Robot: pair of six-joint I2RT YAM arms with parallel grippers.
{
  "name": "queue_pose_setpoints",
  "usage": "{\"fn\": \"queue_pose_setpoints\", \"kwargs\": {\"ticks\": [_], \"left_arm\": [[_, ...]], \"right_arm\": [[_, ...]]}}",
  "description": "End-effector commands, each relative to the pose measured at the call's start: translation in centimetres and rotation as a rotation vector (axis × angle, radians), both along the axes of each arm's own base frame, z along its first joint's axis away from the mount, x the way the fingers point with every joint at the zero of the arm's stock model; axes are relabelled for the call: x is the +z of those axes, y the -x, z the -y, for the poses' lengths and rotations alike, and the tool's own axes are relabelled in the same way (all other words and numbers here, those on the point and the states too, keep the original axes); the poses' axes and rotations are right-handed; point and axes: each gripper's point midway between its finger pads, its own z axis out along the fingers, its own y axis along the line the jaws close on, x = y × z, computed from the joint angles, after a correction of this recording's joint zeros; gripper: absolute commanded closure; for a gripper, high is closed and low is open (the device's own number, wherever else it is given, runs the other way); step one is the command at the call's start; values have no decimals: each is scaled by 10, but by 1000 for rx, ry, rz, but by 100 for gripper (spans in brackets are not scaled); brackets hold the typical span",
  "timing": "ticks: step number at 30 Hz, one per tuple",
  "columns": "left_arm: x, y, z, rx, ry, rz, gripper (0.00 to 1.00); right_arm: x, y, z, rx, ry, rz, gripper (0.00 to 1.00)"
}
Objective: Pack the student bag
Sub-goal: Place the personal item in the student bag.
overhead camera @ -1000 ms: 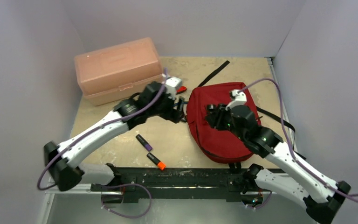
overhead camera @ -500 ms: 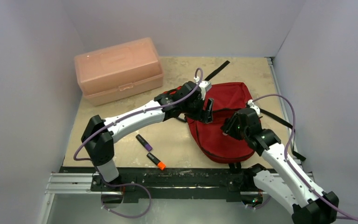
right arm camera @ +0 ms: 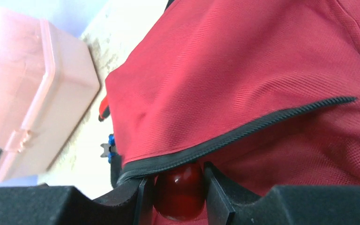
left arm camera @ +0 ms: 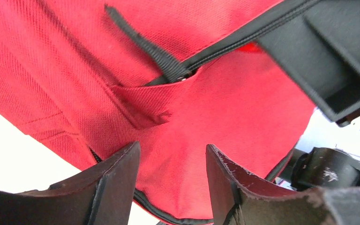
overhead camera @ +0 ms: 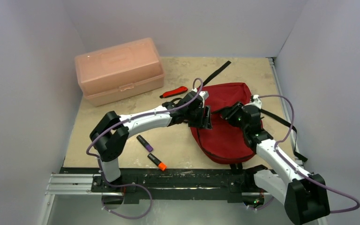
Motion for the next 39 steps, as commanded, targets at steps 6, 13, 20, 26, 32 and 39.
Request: {"fn": "queue_pose_setpoints", "kwargs": {"ticks": [6,13,20,26,32,39], "left_arm": [[-27,9,-4,47,35,-59,63],[-25,7,-9,55,41,-17,64],[-36,16,-15,30,23,-31,66],[-13,14,-24,11,23,49,63],[18,19,-29,-7,70,91,53],[46,26,-53,-5,61,166,48]], "right_arm": [[48,-47,-1,-164,-359,358,86],[56,-66,12,-258,-376,423,89],[31,-84,-44,47,-230,199,70],[-20,-37,-51,250,-52,-18,50],[-19,-17,-38,276,42,-64,34],[-7,-14,-20,223,122,-78,32]]}}
